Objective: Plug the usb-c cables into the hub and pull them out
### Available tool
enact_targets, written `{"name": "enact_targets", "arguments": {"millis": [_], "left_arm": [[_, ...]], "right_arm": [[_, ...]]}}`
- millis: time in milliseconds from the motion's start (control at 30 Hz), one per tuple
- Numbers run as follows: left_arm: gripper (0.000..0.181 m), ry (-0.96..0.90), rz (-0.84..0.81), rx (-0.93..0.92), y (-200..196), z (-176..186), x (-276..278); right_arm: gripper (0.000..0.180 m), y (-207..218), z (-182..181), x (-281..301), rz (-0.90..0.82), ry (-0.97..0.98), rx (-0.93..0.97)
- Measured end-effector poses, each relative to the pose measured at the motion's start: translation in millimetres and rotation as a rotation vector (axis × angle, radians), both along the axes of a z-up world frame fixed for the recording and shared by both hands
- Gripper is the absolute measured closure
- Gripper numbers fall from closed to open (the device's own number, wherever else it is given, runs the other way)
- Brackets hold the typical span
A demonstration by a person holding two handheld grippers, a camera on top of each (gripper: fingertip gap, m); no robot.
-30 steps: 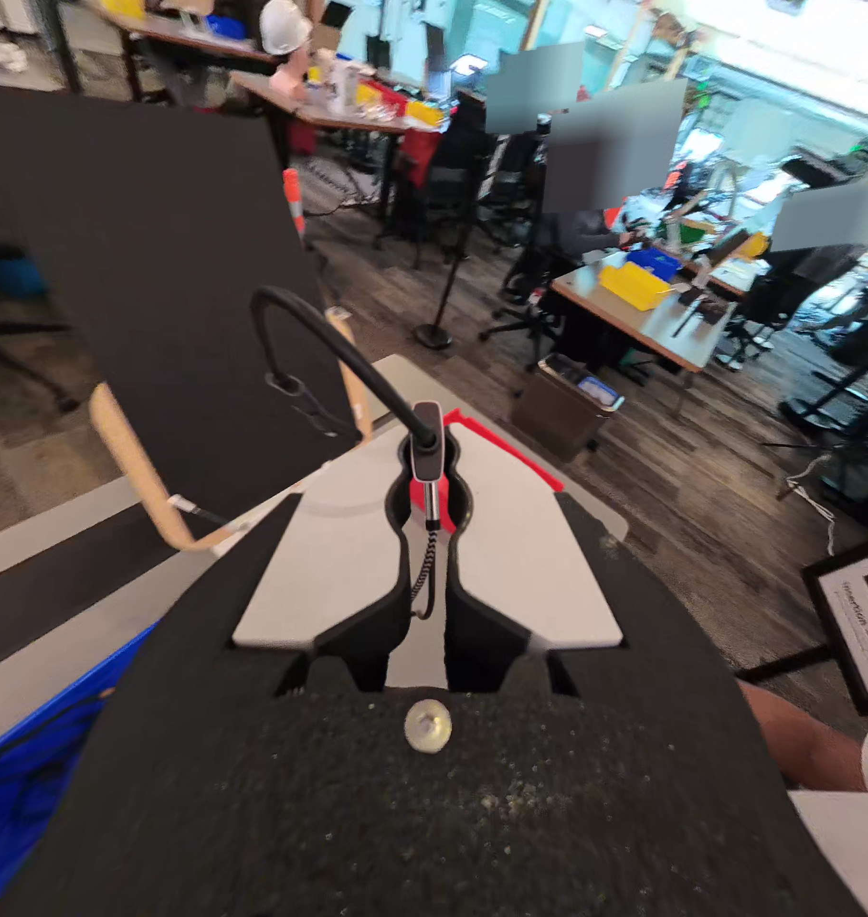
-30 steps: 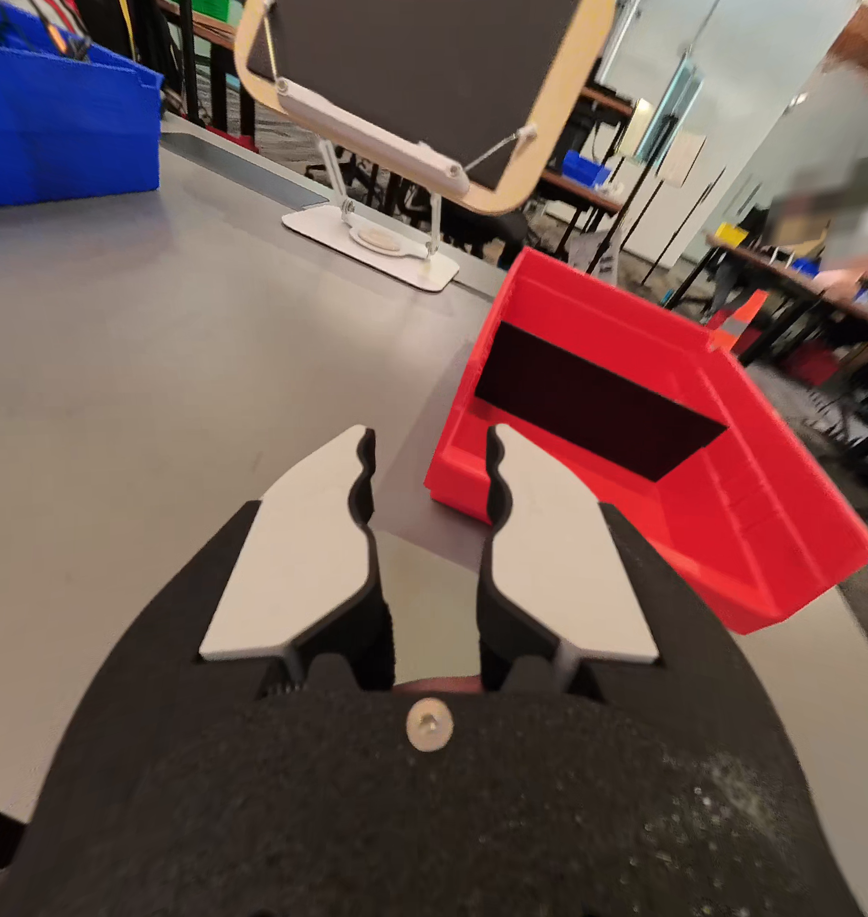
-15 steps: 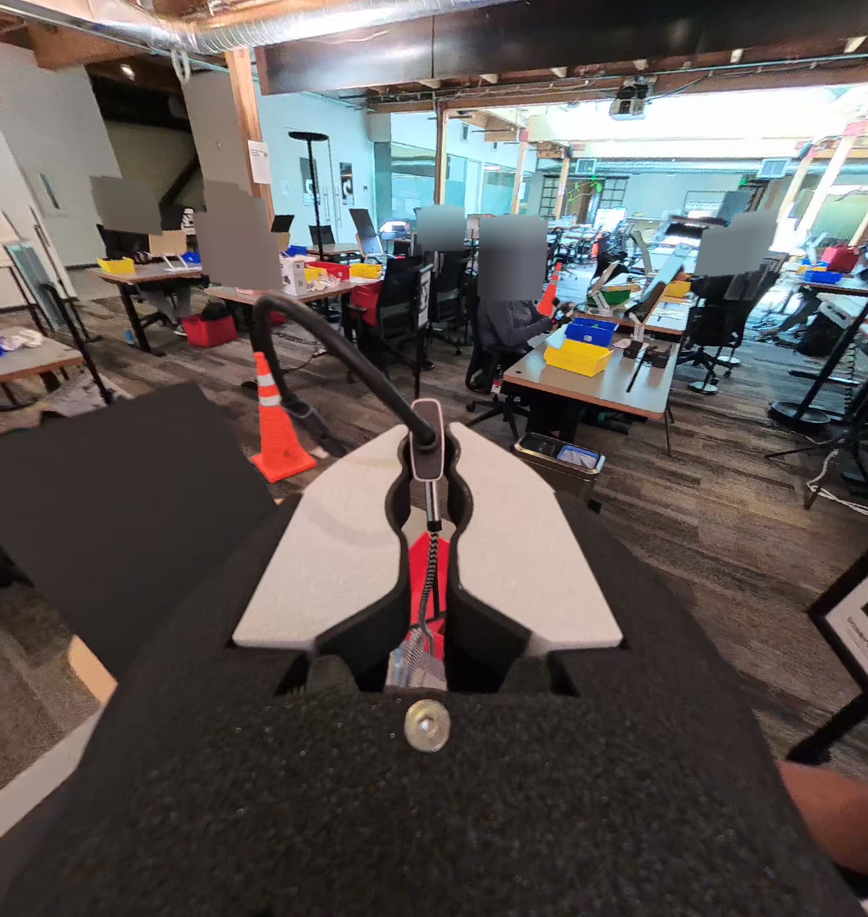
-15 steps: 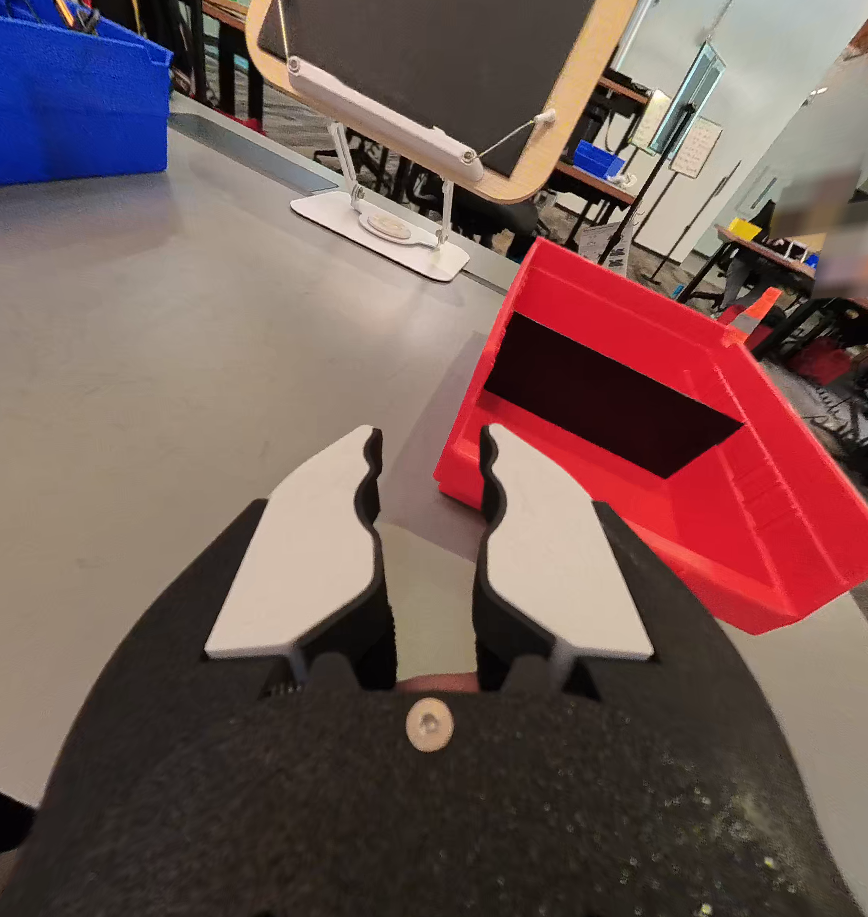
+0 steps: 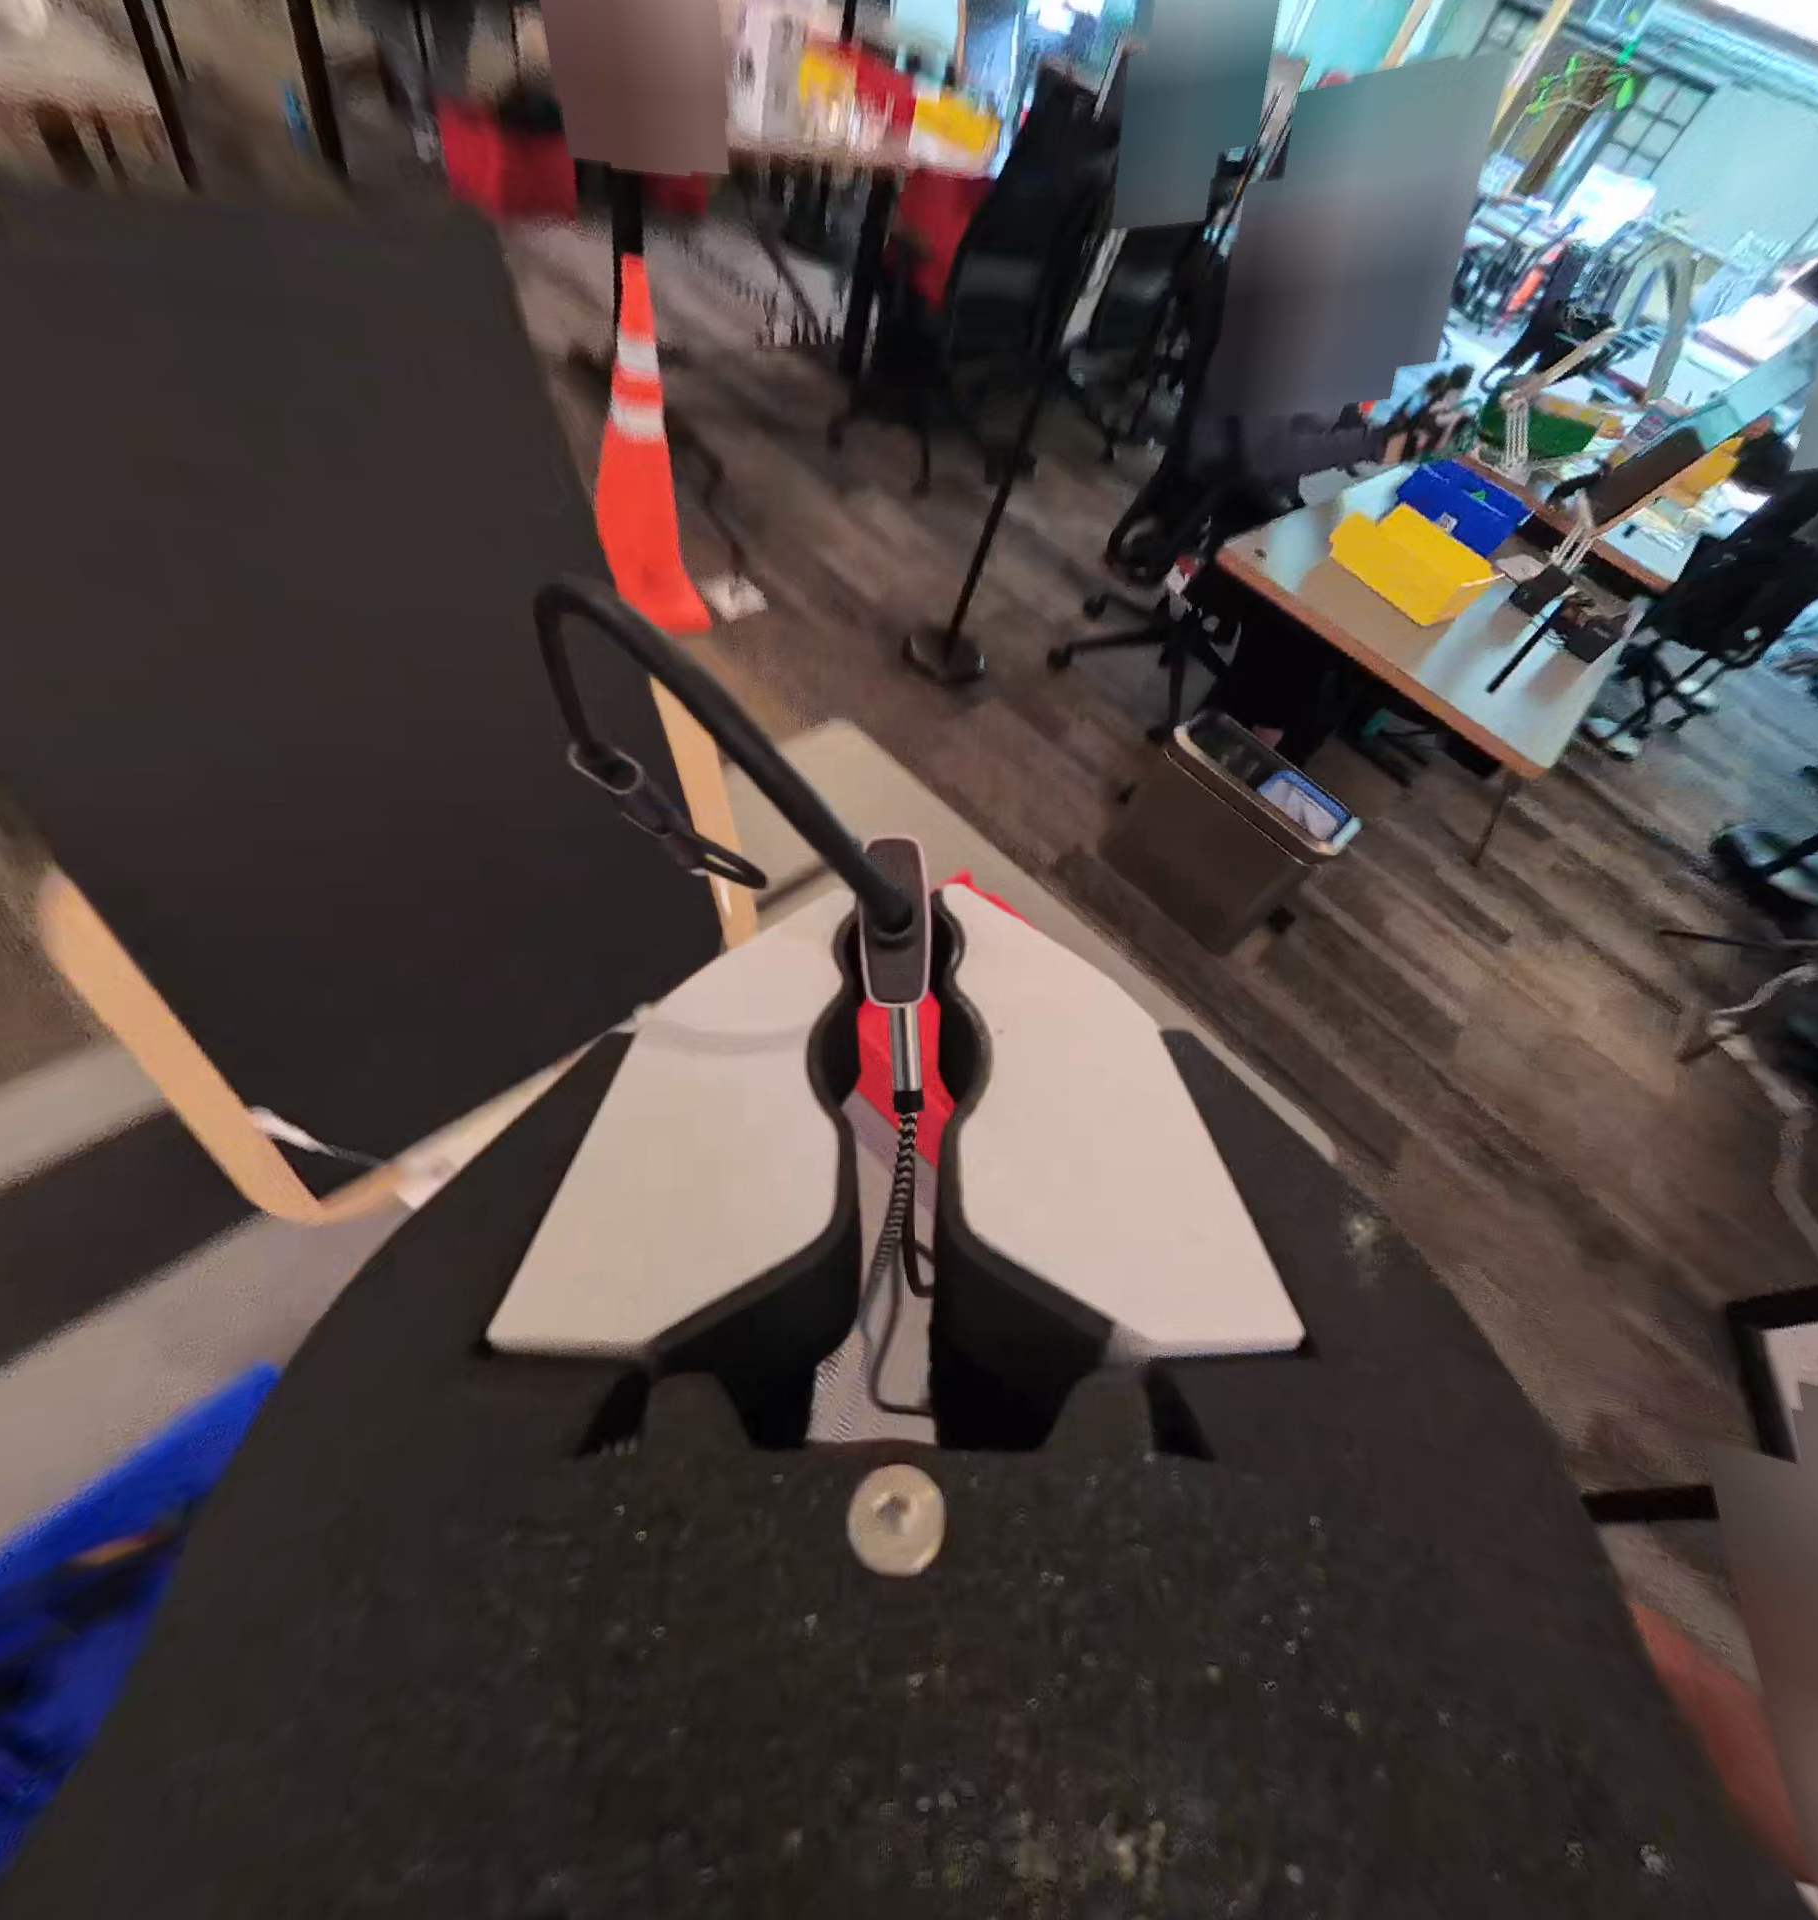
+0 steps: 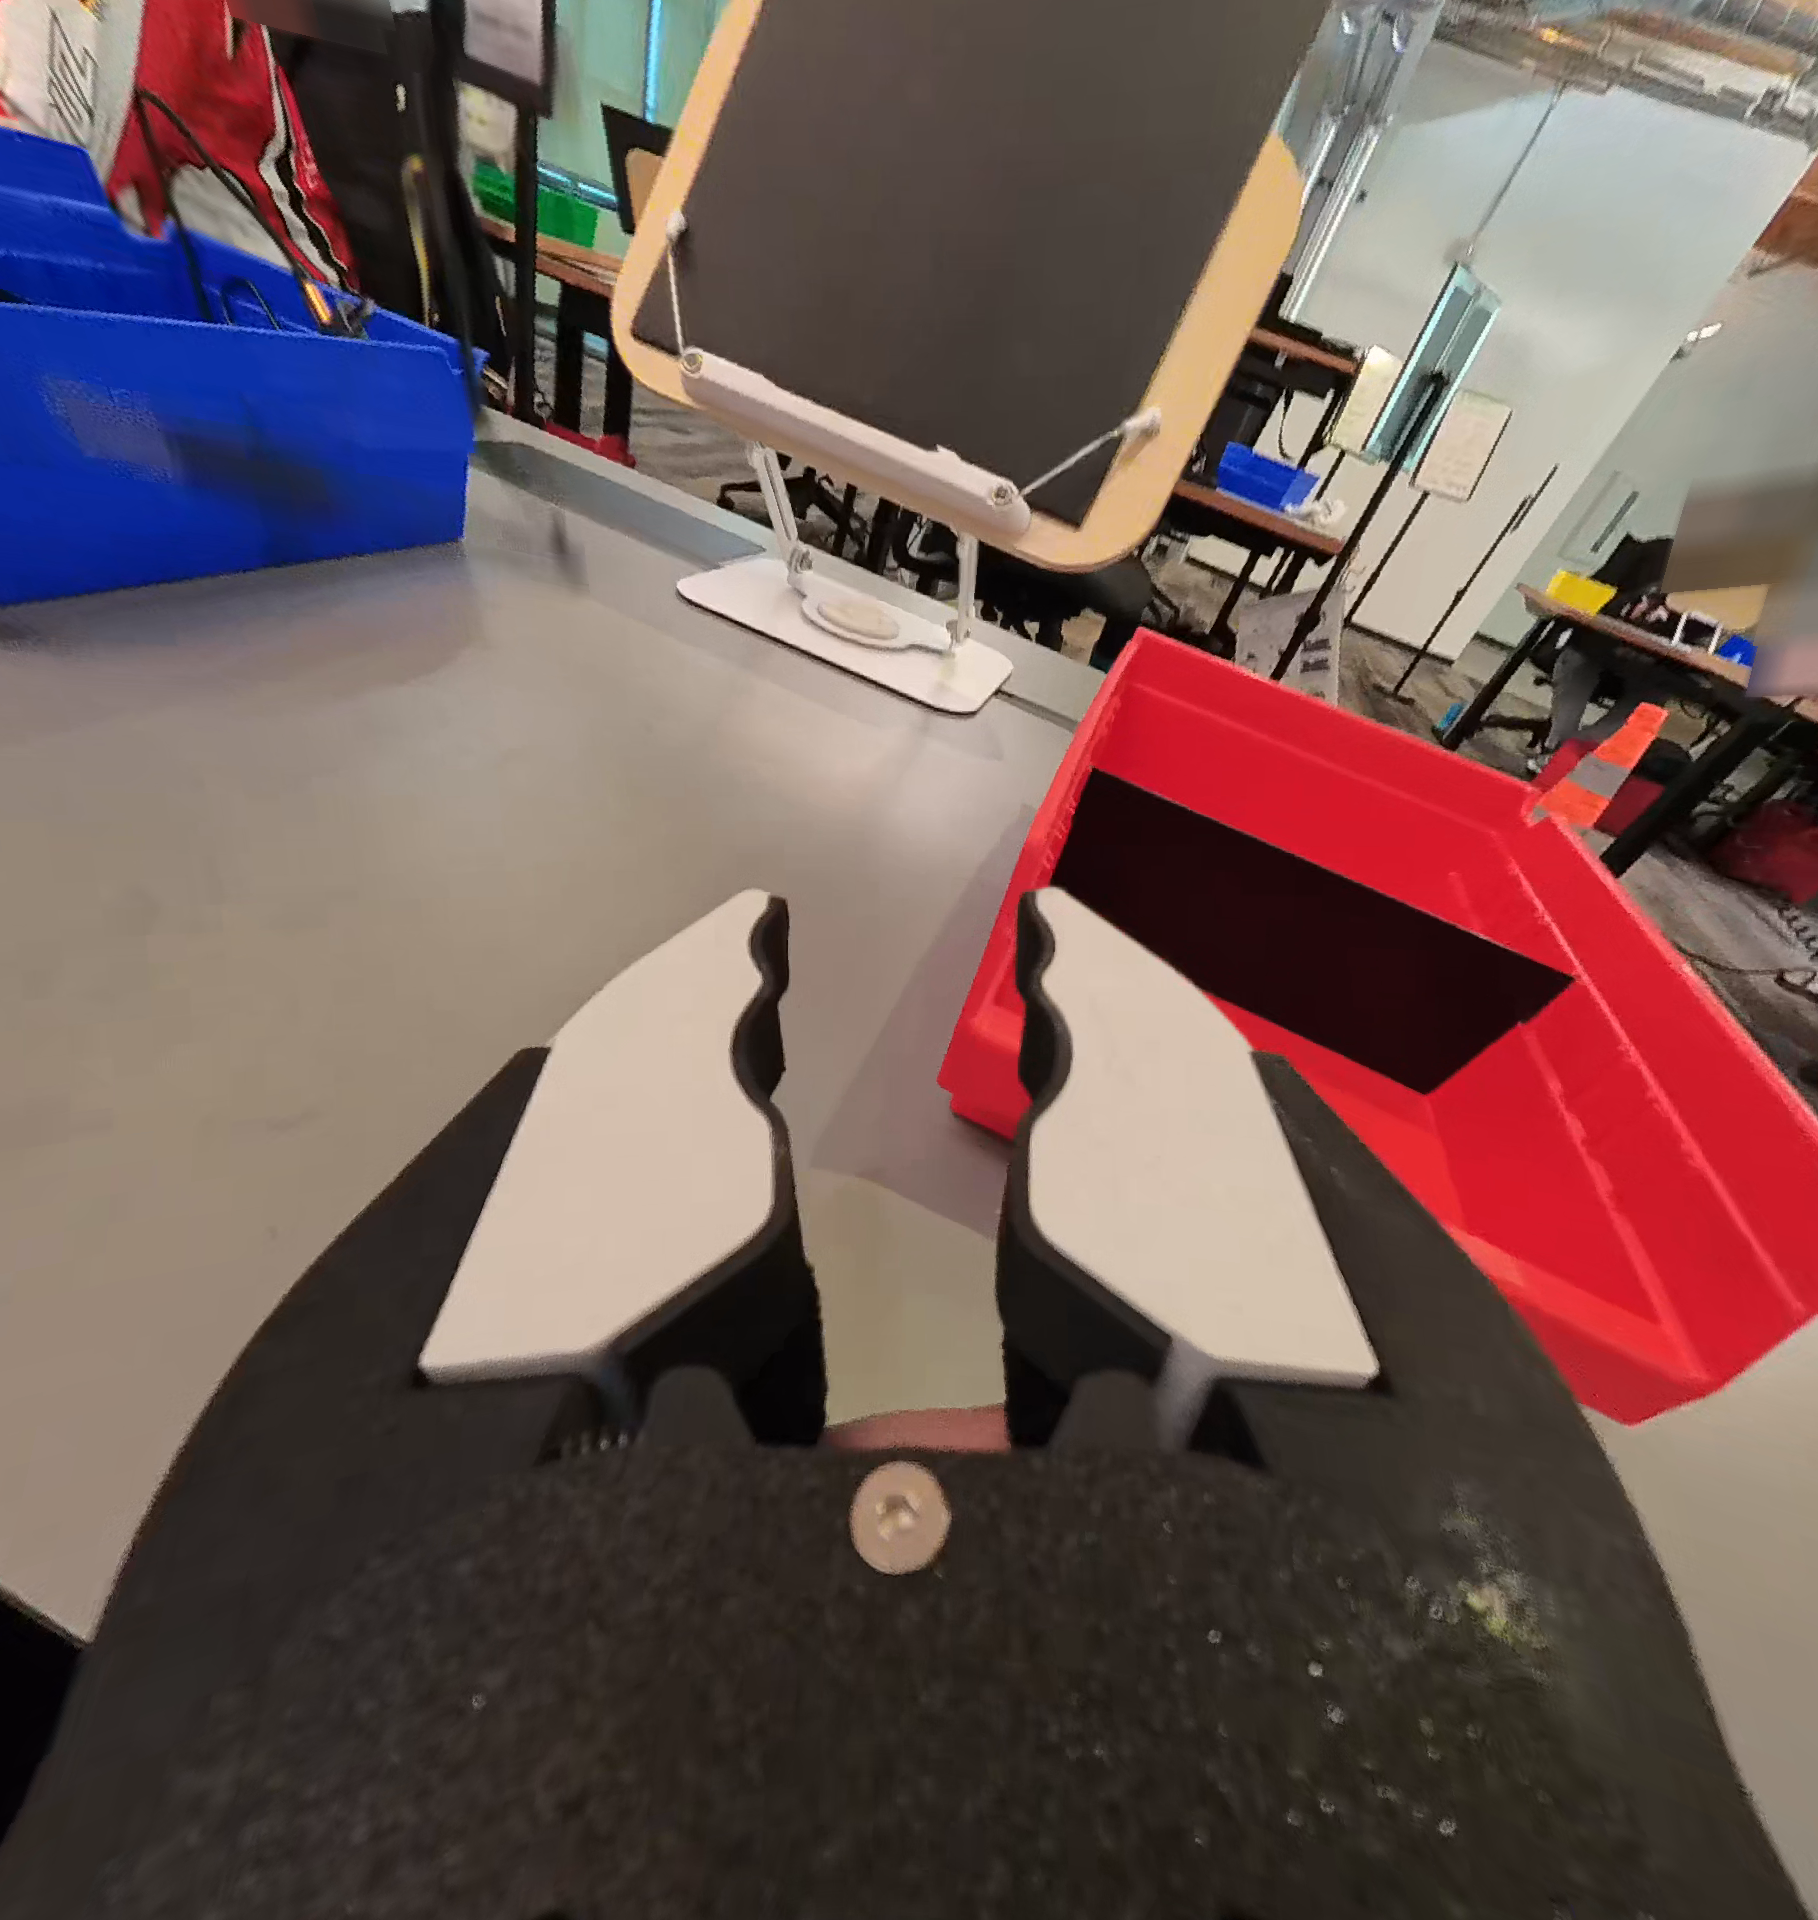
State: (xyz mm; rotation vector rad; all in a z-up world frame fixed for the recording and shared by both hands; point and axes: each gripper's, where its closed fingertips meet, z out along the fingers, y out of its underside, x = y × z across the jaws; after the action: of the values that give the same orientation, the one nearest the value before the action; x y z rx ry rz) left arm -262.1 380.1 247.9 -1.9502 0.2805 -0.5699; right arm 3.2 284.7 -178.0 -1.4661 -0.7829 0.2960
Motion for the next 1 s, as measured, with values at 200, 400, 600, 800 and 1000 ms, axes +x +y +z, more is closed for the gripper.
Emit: {"name": "enact_targets", "arguments": {"millis": [200,400,600,800,1000], "left_arm": [[0.172,-0.377,-0.154,-0.421,20.7,-199.7,22.3],[0.172,-0.635,-0.216,-0.654,-0.8,-317.5,46.6],[0.172,-0.730,-0.298,-0.763,-25.4,-353.3,64.8],[0.172,-0.800,-0.413,-0.800,-46.4,-363.5,84.2],[0.172,-0.815,-0.423,-0.832,-48.4,-380.9,90.8]], "right_arm": [[0.135,5.1,14.5,-27.6,-0.008,-0.145,0.198],[0.149,-9.6,73.5,-89.9,0.097,-0.439,0.868],[0.151,23.8,73.4,-138.6,0.219,-0.606,0.962],[0.150,40.0,60.8,-163.6,0.253,-0.635,0.973],[0.170,40.2,46.0,-172.2,0.270,-0.602,0.974]]}}
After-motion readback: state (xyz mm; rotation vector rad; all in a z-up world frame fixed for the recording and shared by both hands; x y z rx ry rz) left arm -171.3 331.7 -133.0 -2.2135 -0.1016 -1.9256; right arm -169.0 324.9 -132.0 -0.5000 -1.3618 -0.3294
